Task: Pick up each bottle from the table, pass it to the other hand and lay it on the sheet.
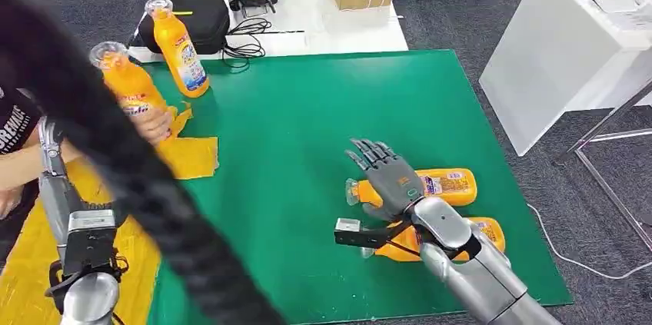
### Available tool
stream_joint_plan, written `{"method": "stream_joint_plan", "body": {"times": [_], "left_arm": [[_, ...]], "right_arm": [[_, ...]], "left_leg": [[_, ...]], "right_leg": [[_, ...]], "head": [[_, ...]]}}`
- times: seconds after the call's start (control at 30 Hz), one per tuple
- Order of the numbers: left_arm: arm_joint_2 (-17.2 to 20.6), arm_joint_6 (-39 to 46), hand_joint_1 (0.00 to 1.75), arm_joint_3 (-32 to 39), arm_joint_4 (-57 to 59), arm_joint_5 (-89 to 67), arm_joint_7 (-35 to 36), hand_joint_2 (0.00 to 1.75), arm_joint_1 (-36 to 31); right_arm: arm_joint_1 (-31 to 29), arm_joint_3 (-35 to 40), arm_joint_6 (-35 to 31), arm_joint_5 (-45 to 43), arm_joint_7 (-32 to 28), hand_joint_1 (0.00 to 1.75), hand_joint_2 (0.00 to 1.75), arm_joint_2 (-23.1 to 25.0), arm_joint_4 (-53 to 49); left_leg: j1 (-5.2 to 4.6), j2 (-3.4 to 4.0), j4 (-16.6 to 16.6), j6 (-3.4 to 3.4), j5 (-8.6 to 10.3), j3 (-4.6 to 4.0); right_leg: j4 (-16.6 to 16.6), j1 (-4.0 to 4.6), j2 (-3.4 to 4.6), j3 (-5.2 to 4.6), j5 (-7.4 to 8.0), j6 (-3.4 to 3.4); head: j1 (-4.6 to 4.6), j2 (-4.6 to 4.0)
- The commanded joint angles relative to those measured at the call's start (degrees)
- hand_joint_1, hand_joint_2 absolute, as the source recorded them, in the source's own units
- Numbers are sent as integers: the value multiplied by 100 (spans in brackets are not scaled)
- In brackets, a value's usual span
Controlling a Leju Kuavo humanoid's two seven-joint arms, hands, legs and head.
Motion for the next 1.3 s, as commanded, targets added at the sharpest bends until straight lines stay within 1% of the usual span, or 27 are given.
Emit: {"method": "stream_joint_plan", "body": {"times": [0.03,0.2,0.23,0.27,0.3,0.33,0.37,0.5,0.53,0.6,0.63,0.7,0.73,0.77,0.8,0.93,1.03,1.1,1.23,1.3], "left_arm": [[-192,42,0,-186,95,99,-83,175,91],[-188,44,0,-181,90,99,-83,175,81],[-188,44,0,-181,90,99,-83,175,81],[-188,44,0,-181,90,99,-83,175,81],[-183,46,0,-175,87,99,-83,175,75],[-195,69,0,-183,93,100,-95,175,91],[-209,71,0,-198,107,101,-99,175,107],[-227,63,0,-262,188,117,-116,175,138],[-217,67,0,-281,199,129,-127,175,141],[-202,59,0,-306,207,147,-133,175,139],[-192,42,0,-323,210,163,-133,175,137],[-180,29,0,-350,227,186,-138,175,126],[-171,3,0,-376,236,202,-136,175,121],[-169,-8,0,-402,244,205,-138,175,117],[-171,-8,0,-417,252,203,-138,175,116],[-171,-33,0,-505,303,204,-123,175,93],[-163,-21,0,-539,321,218,-116,175,81],[-158,-26,0,-560,333,239,-111,175,73],[-158,-26,0,-560,333,239,-111,175,73],[-158,-26,0,-560,333,239,-111,175,73]], "right_arm": [[27,-402,64,-53,-6,0,175,-418,417],[29,-385,73,-43,-2,0,175,-395,413],[29,-385,73,-43,-2,0,175,-395,413],[29,-385,73,-43,-2,0,175,-395,413],[9,-367,89,-32,-3,0,175,-372,401],[53,-466,98,28,123,0,175,-390,414],[107,-522,94,48,153,0,175,-434,431],[298,-769,107,45,167,0,175,-588,537],[324,-856,137,51,167,0,175,-588,584],[327,-937,196,62,154,0,175,-595,670],[308,-959,262,70,141,0,175,-607,738],[277,-996,356,59,123,0,175,-641,864],[251,-1017,398,45,119,0,175,-665,957],[227,-1033,404,46,118,0,175,-670,1039],[203,-1033,413,45,118,0,175,-666,1100],[-13,-960,518,94,137,0,175,-574,1497],[-158,-864,554,103,152,0,175,-565,1697],[-232,-853,550,147,227,0,175,-539,1822],[-232,-853,550,147,227,0,175,-539,1822],[-232,-853,550,147,227,0,175,-539,1822]], "left_leg": [[1,-12,-1,5,-8,20],[-3,0,0,2,-6,9],[5,4,4,1,-16,27],[-1,-1,0,1,-7,12],[4,-3,3,1,-12,20],[-4,0,-1,2,-3,6],[0,-1,0,1,-6,11],[-2,-9,-2,4,-4,11],[0,-12,-1,5,-7,18],[-5,-7,-2,4,-4,10],[-1,-9,-1,5,-9,20],[-8,-4,-2,4,-6,13],[0,-2,3,6,-17,31],[-9,-5,-1,4,-7,15],[-5,-8,0,5,-11,24],[-10,1,-2,5,-5,11],[-7,11,-2,5,-10,21],[-10,6,-2,5,-7,13],[-12,3,-3,5,-4,8],[-3,8,1,5,-14,25]], "right_leg": [[-10,3,-18,29,-9,1],[-6,2,-3,12,-2,-2],[-10,10,-5,35,-9,-5],[-7,3,-6,15,-4,-3],[-9,8,-10,27,-7,-4],[-5,0,-4,7,-2,-1],[-7,3,-6,14,-3,-2],[-9,0,-13,16,-4,1],[-12,3,-19,26,-7,1],[-7,-2,-10,13,-4,2],[-12,3,-15,29,-7,1],[-8,0,-8,17,-4,1],[-16,9,-12,42,-10,-1],[-10,1,-10,21,-4,-1],[-15,5,-15,34,-7,-2],[-10,-2,-3,13,0,0],[-13,1,4,24,-1,-2],[-10,-2,2,15,0,0],[-8,-4,-1,10,0,1],[-15,6,-1,31,-4,-2]], "head": [[0,0],[0,0],[0,0],[0,0],[0,0],[0,0],[0,0],[-2,0],[0,0],[0,0],[0,0],[0,0],[0,0],[0,0],[0,0],[-2,0],[-2,0],[-2,0],[-2,0],[-2,0]]}}
